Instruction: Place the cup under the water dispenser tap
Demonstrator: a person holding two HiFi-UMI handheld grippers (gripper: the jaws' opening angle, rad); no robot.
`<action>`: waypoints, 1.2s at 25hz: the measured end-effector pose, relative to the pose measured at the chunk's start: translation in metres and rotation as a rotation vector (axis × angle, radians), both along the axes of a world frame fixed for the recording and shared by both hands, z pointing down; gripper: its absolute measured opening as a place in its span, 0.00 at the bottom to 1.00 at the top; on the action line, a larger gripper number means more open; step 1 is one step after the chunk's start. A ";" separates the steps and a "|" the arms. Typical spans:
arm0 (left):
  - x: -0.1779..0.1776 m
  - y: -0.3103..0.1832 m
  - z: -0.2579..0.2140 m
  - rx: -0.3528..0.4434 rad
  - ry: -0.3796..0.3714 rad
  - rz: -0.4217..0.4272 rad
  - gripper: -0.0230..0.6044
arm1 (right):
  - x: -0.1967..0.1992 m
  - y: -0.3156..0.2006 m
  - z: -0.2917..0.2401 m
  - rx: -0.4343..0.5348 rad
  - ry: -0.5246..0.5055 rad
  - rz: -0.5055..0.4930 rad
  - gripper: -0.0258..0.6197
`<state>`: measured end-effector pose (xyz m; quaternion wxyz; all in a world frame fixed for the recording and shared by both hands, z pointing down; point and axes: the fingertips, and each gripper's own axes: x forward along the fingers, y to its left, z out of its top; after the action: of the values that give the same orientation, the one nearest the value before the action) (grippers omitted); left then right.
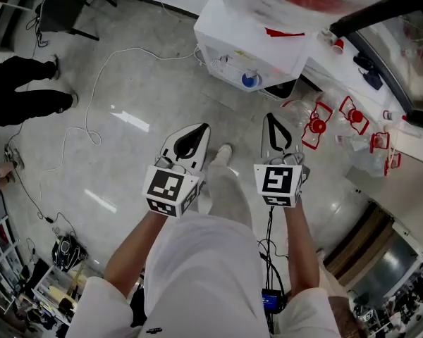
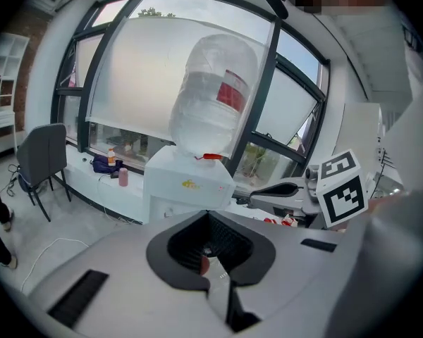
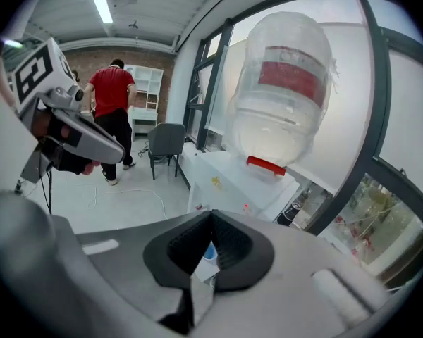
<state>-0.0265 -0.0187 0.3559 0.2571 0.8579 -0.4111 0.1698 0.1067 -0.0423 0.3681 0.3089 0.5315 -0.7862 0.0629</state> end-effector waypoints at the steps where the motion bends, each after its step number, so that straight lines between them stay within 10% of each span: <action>1: -0.001 0.001 -0.005 0.003 0.003 -0.003 0.04 | -0.001 0.002 -0.008 0.006 -0.017 0.006 0.06; 30: -0.013 0.033 -0.137 0.184 0.040 -0.036 0.04 | 0.032 0.092 -0.162 0.188 -0.196 0.125 0.06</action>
<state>-0.0394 0.0141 0.2188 0.1882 0.8736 -0.4352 0.1096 0.1390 0.0498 0.2066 0.1748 0.5975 -0.7804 0.0597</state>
